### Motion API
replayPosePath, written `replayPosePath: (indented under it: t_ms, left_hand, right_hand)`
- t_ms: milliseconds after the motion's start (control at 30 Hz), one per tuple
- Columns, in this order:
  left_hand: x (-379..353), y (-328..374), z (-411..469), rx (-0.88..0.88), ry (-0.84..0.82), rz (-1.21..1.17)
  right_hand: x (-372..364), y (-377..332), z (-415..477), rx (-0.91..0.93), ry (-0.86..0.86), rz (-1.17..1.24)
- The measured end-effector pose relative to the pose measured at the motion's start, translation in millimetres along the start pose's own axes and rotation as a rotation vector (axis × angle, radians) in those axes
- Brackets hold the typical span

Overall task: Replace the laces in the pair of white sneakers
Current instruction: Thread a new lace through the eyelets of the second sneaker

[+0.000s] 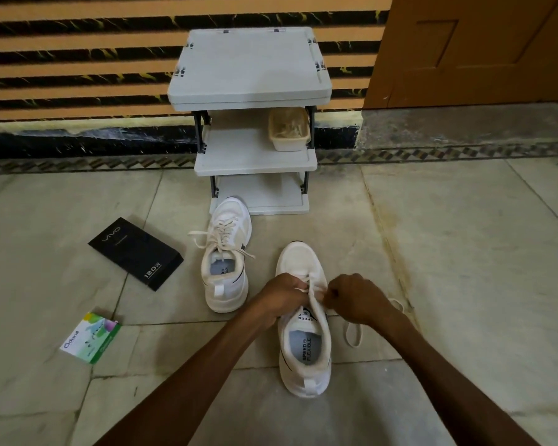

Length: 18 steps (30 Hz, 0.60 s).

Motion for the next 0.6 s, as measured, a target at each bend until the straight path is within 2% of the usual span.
replayPosePath:
  t_ms: [67, 133, 200, 267, 333, 400, 533, 600]
  left_hand:
    - [1, 2, 0, -0.019, 0.035, 0.025]
    - [7, 5, -5, -0.062, 0.156, 0.049]
    - [19, 11, -11, -0.15, 0.363, 0.249]
    - [24, 17, -17, -0.226, 0.485, 0.431]
    - [22, 17, -16, -0.231, 0.454, 0.41]
    - [19, 14, -13, -0.231, 0.388, 0.339]
    - [17, 12, -11, -0.263, 0.35, 0.258]
    - [19, 11, -10, -0.274, 0.353, 0.222]
  right_hand:
    - [10, -4, -1, 0.088, 0.087, 0.133]
    - [40, -7, -10, 0.184, 0.217, 0.309]
    - [76, -14, -24, 0.311, 0.331, 0.508]
    - [113, -22, -44, 0.44, 0.383, 0.873]
    - [152, -22, -65, 0.542, 0.404, 1.247]
    - [183, -20, -81, 0.586, 0.355, 1.528]
    - [225, -18, -104, 0.696, 0.304, 1.805]
    - [227, -20, -105, 0.688, 0.272, 1.932]
Point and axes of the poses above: each hand's wrist, its own z-axis towards the middle knuckle, its own x-axis out of the back of the hand, y = z × x, the point moved 8 cm from there along z, towards the middle knuckle, and after that the axes turned 12 degrees about -z, right-handed, at the moved point
